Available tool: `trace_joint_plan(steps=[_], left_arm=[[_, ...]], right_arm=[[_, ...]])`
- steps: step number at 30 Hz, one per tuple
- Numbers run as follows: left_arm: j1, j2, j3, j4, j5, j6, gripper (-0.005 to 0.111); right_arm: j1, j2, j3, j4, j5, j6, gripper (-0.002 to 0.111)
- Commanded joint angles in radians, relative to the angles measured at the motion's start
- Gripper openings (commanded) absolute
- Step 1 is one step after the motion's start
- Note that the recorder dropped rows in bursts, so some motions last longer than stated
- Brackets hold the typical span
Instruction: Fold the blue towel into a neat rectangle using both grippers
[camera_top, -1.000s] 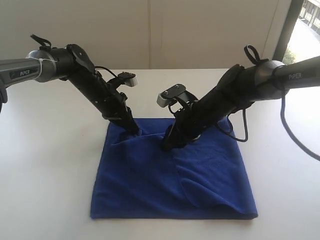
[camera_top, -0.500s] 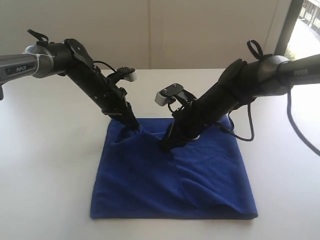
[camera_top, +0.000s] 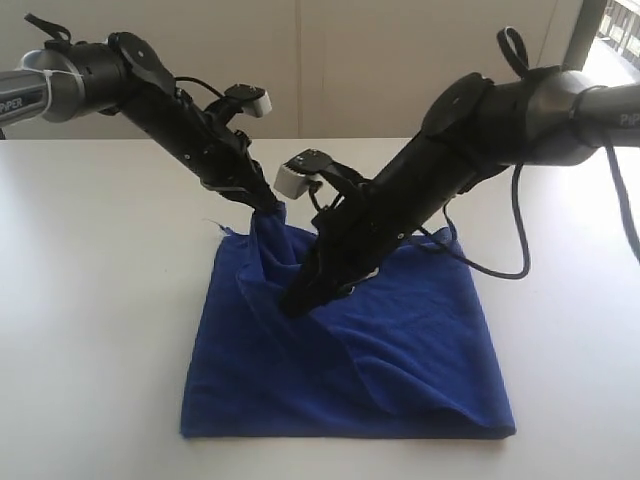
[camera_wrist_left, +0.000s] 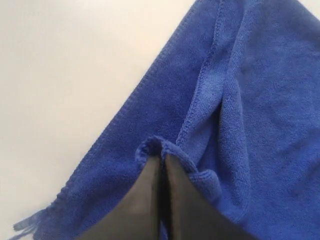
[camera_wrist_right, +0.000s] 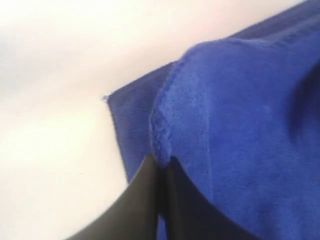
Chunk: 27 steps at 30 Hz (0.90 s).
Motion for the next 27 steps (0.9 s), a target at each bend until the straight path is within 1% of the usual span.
trace_joint_plan(steps=[1,5,10,14,17,20,24,25,27], left_arm=[[-0.005,-0.04,-0.001,-0.019,-0.01,-0.013,0.0],[-0.005,-0.052,-0.001,0.018,-0.022,-0.04,0.0],[-0.005,-0.05,-0.001,0.149,-0.011,-0.141,0.0],[-0.005,-0.05,-0.001,0.225,-0.013,-0.205,0.0],[-0.005,-0.05,-0.001,0.239,-0.019,-0.204,0.0],[-0.005,-0.05,-0.001,0.293,-0.019,-0.21,0.0],[-0.005,-0.05,-0.001,0.298,-0.021,-0.216,0.0],[-0.005,-0.05,-0.001,0.282,-0.021,-0.216,0.0],[-0.005,-0.052,-0.001,0.221,-0.03,-0.216,0.0]], right_arm=[[0.059,-0.021,-0.002,0.005,0.034,-0.012,0.001],[0.105,-0.021,-0.002,0.005,0.009,-0.012,0.001],[0.147,-0.019,-0.002,0.005,-0.018,-0.012,0.001],[0.173,-0.019,-0.002,0.005,-0.033,-0.012,0.001],[0.184,-0.017,-0.002,0.005,-0.064,-0.012,0.001],[0.196,-0.015,-0.002,0.007,-0.076,-0.012,0.001],[0.212,-0.015,-0.002,0.005,-0.122,-0.012,0.0],[0.212,-0.018,-0.002,0.005,-0.127,-0.012,0.0],[0.209,-0.033,-0.002,-0.053,-0.13,0.032,0.0]])
